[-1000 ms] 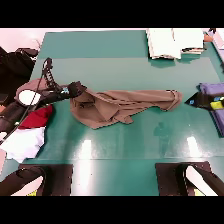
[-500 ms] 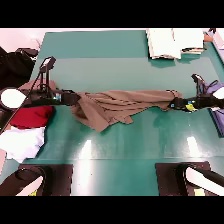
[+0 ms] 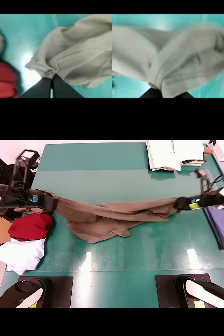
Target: Fold the shirts.
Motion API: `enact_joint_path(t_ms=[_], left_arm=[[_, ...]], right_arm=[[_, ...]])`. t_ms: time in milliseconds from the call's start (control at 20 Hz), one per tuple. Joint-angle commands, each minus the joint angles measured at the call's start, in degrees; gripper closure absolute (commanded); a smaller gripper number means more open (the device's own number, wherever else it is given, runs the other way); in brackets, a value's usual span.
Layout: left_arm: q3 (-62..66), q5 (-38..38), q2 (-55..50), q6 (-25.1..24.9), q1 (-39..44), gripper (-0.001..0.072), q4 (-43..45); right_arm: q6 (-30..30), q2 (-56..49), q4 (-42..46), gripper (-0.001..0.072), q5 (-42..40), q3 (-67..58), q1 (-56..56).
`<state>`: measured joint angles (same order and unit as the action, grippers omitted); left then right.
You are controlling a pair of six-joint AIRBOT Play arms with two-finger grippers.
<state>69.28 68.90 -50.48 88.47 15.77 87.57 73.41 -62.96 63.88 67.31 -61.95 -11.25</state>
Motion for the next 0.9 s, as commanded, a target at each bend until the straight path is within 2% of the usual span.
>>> enact_joint_path(t_ms=[0,150,250,350,450,500,650,750,850], left_arm=[[2.56,2.01,-0.11,0.24,0.02,0.0685,3.8],[2.56,1.77,-0.11,0.22,0.02,0.0685,3.34],[2.56,1.36,-0.11,0.2,0.02,0.0685,2.23],[2.56,1.46,-0.11,0.2,0.02,0.0685,0.44],[2.56,1.4,-0.11,0.2,0.02,0.0684,-0.17],[2.56,1.42,-0.11,0.2,0.02,0.0684,-0.17],[2.56,1.42,-0.11,0.22,0.02,0.0684,-0.17],[2.54,1.36,-0.11,0.24,0.02,0.0685,-0.17],[2.45,1.11,-0.11,0.24,0.02,0.0685,-0.37]], right_arm=[[5.46,9.66,-0.76,0.0698,9.51,-7.61,-0.17],[9.73,11.34,-0.83,0.0698,12.02,-12.66,-1.55],[10.14,7.61,-0.83,0.0698,12.28,-14.14,-1.68],[9.57,0.85,-0.68,0.0691,8.31,-14.25,-1.57],[9.07,-7.45,-0.96,0.0224,-0.02,-14.34,-2.19],[9.09,-11.54,-1.53,0.0203,-1.07,-15.17,-3.43],[5.99,-17.14,-1.79,0.0206,5.79,-14.71,-6.25],[3.34,-15.65,-1.84,0.0208,8.94,-8.5,-7.63],[2.49,-11.17,-1.99,0.0209,8.57,0.44,-8.37]])
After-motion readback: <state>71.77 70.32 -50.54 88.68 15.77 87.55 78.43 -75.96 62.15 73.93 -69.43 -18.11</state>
